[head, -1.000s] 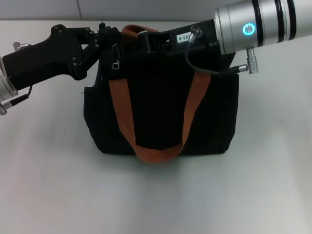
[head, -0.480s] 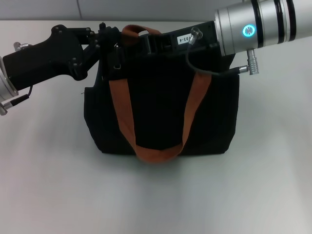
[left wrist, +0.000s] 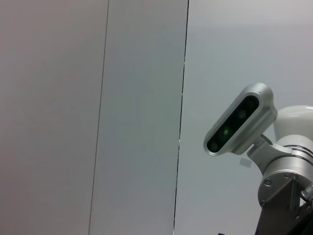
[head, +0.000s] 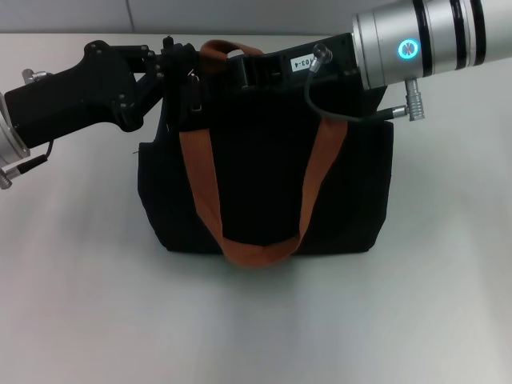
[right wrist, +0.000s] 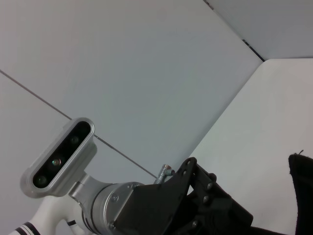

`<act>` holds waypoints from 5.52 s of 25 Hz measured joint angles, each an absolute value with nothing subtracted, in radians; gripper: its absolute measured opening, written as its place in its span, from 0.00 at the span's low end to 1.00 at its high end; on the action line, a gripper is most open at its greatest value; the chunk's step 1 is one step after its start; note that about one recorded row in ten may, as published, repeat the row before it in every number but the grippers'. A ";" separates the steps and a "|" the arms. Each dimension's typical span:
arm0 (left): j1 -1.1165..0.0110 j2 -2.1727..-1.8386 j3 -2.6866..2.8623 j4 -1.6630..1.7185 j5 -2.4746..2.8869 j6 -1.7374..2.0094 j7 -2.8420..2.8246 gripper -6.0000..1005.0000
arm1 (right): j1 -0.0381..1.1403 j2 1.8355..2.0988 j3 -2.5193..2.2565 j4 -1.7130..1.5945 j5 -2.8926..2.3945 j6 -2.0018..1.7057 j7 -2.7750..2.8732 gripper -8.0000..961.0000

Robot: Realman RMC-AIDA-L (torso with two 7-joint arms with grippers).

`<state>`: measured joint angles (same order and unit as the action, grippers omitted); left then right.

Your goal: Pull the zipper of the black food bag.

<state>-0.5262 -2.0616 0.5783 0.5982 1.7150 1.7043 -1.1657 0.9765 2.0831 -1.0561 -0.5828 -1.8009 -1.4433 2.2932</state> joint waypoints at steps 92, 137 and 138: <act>-0.468 -2.048 0.551 0.598 1.693 1.716 -1.158 0.04 | 0.632 2.068 -0.926 -1.101 -2.041 -1.540 2.482 0.01; -0.444 -2.050 0.568 0.588 1.714 1.721 -1.170 0.04 | 0.370 2.053 -0.749 -0.456 -1.934 -1.857 0.917 0.85; -0.443 -2.049 0.568 0.585 1.714 1.719 -1.171 0.04 | 0.369 2.053 -0.748 -0.453 -1.934 -1.856 0.915 0.85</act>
<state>-0.4431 -2.0494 0.5676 0.5847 1.7144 1.7191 -1.1712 0.3690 2.0534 -0.7482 -0.4535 -1.9341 -1.8557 0.9154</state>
